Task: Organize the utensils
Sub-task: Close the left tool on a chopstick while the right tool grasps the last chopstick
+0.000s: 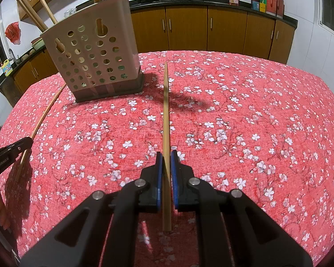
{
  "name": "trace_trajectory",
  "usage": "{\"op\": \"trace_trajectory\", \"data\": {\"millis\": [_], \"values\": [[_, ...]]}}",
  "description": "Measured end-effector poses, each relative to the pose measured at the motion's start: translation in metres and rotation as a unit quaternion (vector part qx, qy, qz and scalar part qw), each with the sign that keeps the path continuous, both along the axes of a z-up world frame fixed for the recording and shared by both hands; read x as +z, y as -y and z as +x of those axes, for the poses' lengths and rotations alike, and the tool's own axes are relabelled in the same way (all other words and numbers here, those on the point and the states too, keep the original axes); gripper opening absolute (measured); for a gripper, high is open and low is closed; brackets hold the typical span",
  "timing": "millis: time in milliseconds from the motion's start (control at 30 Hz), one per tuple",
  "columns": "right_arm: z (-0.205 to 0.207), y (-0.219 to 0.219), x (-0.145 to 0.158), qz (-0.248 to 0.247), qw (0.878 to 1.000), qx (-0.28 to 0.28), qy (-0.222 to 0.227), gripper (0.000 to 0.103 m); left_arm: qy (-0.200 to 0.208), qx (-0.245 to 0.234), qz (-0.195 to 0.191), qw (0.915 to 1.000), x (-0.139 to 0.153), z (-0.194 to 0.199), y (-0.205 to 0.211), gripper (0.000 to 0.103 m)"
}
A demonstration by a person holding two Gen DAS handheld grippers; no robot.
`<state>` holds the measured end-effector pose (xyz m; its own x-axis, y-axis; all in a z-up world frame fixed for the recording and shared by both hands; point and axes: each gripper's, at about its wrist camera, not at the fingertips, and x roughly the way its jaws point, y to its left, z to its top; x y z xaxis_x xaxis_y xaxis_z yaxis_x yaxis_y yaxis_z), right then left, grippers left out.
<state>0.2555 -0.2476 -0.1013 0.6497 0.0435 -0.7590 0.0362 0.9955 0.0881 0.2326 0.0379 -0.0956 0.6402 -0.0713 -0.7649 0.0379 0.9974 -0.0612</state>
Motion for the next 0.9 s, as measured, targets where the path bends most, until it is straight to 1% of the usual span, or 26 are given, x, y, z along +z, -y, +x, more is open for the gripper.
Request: {"op": "trace_trajectory", "data": {"millis": [300,667,867,900], "values": [[-0.0001,0.0003,-0.0001,-0.001,1.0,0.0,0.0,0.009,-0.001,0.001,0.0,1.0,0.0001,0.0008,-0.0002,0.009],[-0.0007,0.0001,-0.0002,0.0,1.0,0.0,0.0,0.009,-0.001,0.001,0.011,0.9999,0.0015,-0.0078,0.0044,0.009],[-0.0011,-0.0004,0.0003,0.001,1.0,-0.001,0.001,0.008,-0.001,0.0,0.002,1.0,0.0019,-0.0073,0.0014,0.008],[-0.0014,0.0,0.0008,0.002,1.0,0.0,0.002,0.008,-0.001,-0.003,0.006,1.0,0.0024,-0.0084,0.0031,0.008]]}}
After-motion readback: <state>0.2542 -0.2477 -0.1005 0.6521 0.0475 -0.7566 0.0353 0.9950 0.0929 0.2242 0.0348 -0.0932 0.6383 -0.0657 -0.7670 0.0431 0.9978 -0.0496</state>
